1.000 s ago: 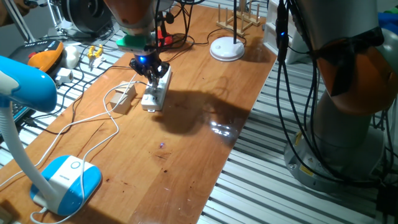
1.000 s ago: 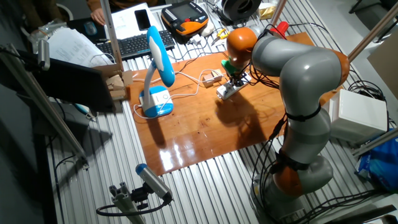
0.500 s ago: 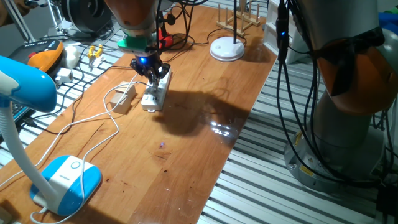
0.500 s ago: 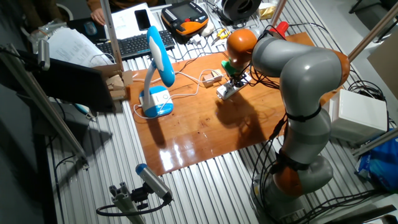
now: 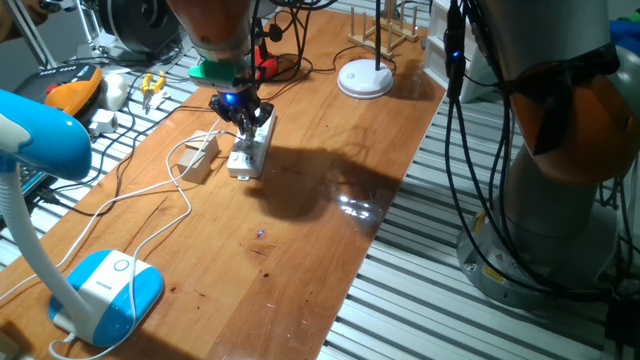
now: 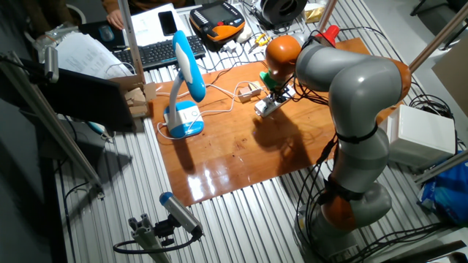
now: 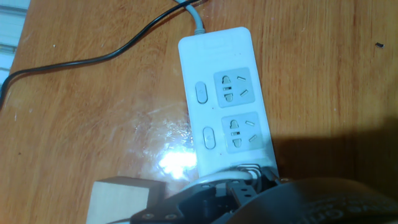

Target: Plug in the power cord of the desk lamp, turn on the socket, and light up the desk lamp

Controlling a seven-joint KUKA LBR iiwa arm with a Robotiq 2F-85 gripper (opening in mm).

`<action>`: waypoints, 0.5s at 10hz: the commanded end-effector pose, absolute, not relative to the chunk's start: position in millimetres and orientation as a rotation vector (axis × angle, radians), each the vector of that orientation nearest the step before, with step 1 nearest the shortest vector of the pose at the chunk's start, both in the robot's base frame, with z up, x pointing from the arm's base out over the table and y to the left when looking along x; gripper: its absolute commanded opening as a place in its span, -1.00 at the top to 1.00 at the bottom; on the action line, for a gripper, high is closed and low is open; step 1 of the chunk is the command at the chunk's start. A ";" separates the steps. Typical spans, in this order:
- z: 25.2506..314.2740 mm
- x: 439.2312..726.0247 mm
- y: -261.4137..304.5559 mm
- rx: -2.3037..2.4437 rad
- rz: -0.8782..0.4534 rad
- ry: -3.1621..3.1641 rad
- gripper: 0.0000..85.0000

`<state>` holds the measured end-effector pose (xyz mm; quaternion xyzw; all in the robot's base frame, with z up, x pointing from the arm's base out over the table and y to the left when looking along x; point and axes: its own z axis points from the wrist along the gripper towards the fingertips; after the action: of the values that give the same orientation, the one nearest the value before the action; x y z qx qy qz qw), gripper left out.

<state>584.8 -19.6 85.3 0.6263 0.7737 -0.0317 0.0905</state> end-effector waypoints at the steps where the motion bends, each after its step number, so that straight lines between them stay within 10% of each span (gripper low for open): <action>1: 85.3 584.8 -20.5 1.862 -0.097 2.300 1.00; 5: 85.8 585.4 -22.7 1.868 -0.090 2.308 1.00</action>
<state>585.3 -22.6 85.6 0.6266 0.7742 -0.0297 0.0847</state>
